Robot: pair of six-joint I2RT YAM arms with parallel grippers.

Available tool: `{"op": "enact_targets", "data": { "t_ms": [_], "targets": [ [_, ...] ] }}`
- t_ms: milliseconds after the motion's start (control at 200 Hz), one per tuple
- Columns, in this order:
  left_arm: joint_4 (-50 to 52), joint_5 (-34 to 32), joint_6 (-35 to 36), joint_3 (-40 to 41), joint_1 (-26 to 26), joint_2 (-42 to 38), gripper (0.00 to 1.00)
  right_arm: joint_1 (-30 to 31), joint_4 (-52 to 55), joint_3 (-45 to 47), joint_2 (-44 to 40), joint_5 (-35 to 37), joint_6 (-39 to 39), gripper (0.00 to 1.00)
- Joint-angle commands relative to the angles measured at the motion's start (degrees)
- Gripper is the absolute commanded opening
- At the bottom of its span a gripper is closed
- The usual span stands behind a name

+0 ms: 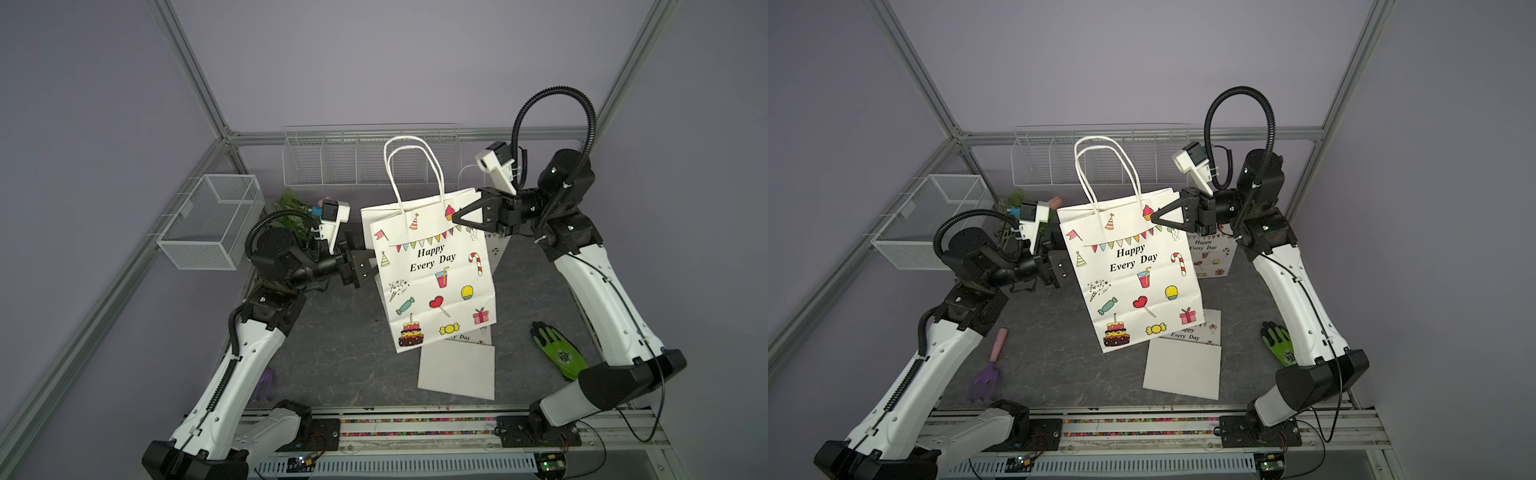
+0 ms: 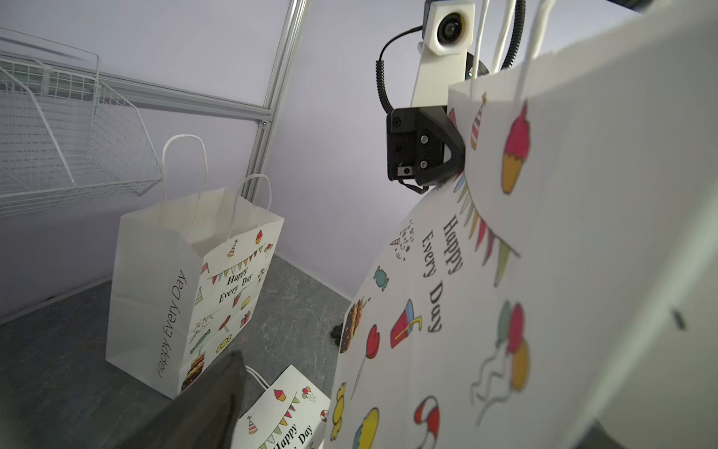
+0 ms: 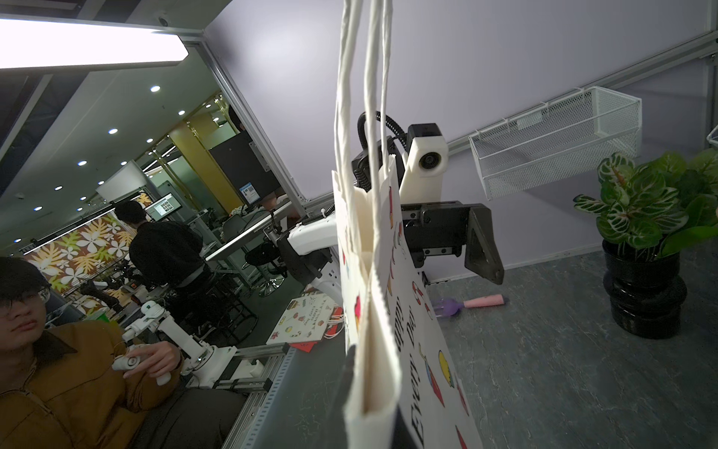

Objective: Put away the paper bag
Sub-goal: Press the paper bag.

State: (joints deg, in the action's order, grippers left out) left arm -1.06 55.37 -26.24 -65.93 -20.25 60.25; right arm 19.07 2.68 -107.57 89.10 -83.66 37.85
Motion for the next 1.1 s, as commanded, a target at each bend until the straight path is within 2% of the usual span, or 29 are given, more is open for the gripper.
{"op": "enact_targets", "data": {
  "t_ms": [0,145,190,280,350,425,610,700,760,790,820,850,895,945,1094],
  "targets": [
    [3.35,-2.95,2.16,3.42,-0.15,-4.89,1.0,-0.46,-1.5,-1.5,0.51,-1.5,1.48,0.07],
    [-0.39,-3.24,-0.83,8.51,-0.21,-6.47,0.99,-0.45,-1.46,-1.68,0.53,-1.42,1.7,0.07],
    [-2.45,-2.28,-2.29,9.29,-0.43,-5.81,0.92,-0.49,-1.53,-1.7,0.72,-1.26,1.76,0.07],
    [-3.67,-2.15,-3.11,9.38,-0.83,-4.75,0.71,-0.47,-1.79,-1.85,0.93,-1.09,2.27,0.07],
    [-4.46,-2.18,-3.47,9.42,-1.05,-4.39,0.6,-0.44,-2.0,-1.85,0.79,-0.93,2.49,0.07],
    [-4.5,-2.24,-3.39,9.3,-1.45,-3.89,0.53,-0.41,-2.21,-1.94,0.56,-0.74,2.57,0.07],
    [-4.43,-3.51,-3.12,8.89,-2.38,-3.06,0.21,-0.28,-2.2,-1.77,0.64,-0.39,2.76,0.07],
    [-4.22,-4.04,-2.96,8.58,-2.73,-2.8,0.15,-0.09,-2.29,-1.68,0.74,-0.17,2.94,0.07],
    [-4.13,-4.32,-3.03,8.34,-3.02,-2.74,0.14,-0.06,-2.25,-1.46,0.69,0.03,2.94,0.07],
    [-4.0,-4.36,-3.03,8.27,-3.04,-2.73,0.16,0.08,-2.25,-1.35,0.58,0.03,2.94,0.07],
    [-3.75,-4.35,-2.77,8.2,-3.16,-2.68,0.22,0.0,-2.31,-1.25,0.42,0.0,3.01,0.07],
    [-3.18,-4.37,-2.88,8.14,-3.18,-2.71,0.4,-0.08,-2.29,-1.15,0.29,-0.08,3.01,0.07],
    [-2.09,-4.41,-2.23,8.15,-3.27,-3.21,0.73,-0.1,-2.36,-1.2,0.23,-0.19,3.02,0.07],
    [0.61,-5.01,-0.48,8.14,-3.22,-3.91,0.99,-0.4,-2.42,-1.49,0.26,-0.33,3.33,0.06],
    [11.83,-12.99,6.02,8.9,-3.17,-8.32,1.0,-0.81,-3.47,-1.68,-0.43,-0.72,4.6,0.07]
  ]
}}
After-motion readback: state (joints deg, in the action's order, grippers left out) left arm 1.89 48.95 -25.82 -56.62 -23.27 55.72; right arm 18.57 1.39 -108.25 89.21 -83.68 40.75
